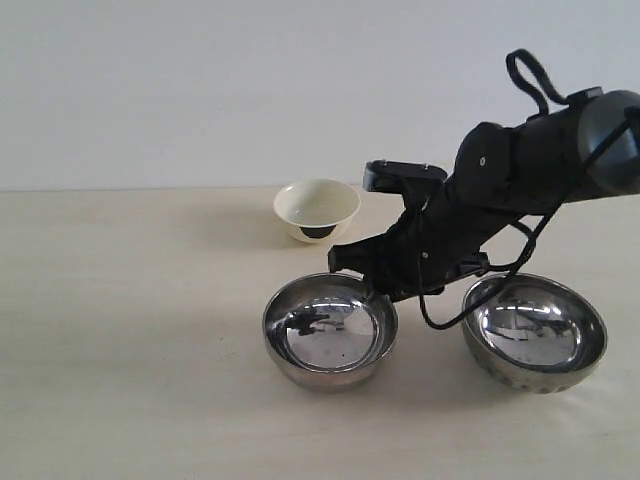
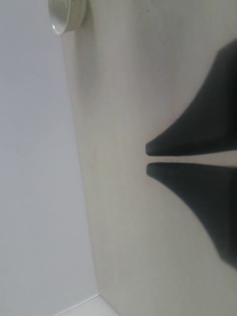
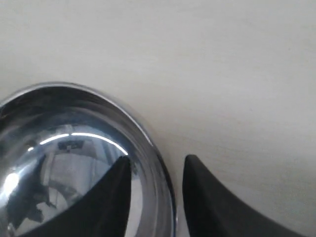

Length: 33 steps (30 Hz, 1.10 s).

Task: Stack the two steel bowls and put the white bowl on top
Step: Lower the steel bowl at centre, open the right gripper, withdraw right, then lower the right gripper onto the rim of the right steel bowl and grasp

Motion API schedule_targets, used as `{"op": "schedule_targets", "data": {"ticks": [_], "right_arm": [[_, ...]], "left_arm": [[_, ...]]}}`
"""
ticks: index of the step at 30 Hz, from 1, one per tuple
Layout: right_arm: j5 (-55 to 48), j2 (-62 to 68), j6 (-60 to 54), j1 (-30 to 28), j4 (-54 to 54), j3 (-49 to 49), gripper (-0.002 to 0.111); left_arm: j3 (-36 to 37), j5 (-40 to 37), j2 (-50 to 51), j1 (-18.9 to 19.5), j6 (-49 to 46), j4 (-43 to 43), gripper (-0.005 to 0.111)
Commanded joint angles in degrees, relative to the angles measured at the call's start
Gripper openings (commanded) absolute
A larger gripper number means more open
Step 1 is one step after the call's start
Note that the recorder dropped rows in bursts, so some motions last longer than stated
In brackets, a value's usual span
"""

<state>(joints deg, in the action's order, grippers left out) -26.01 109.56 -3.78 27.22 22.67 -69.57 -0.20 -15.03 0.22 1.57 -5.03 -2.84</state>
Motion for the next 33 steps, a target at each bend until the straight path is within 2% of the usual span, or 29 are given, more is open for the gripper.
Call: {"op": "schedule_targets", "data": {"ticks": [1,3,12,20,27,33], "right_arm": [[-4.18,-6.15,1.76,-3.62,-2.44,0.21,0.031],[-7.48,-9.55,1.55,-6.88,-3.58,0.63,0.031],[-8.62,-22.17,-0.67,-16.07,-5.16,8.18,0.031],[-5.65,-23.25,-0.82,-21.02,-5.06,14.64,0.031],[-3.92,-23.12,-0.59,-22.04,-5.80,15.94,0.031],[-8.32,-23.02,-2.12,-29.50,-7.66,16.24,0.031]], "left_arm": [[0.20,0.46,-0.22,0.17,0.56,0.49,0.004],[0.20,0.46,-0.22,0.17,0.56,0.49,0.004],[0.20,0.46,-0.22,0.17,0.56,0.49,0.004],[0.20,0.46,-0.22,0.17,0.56,0.49,0.004],[0.20,0.46,-0.22,0.17,0.56,0.49,0.004],[0.20,0.46,-0.22,0.17,0.56,0.49,0.004]]}}
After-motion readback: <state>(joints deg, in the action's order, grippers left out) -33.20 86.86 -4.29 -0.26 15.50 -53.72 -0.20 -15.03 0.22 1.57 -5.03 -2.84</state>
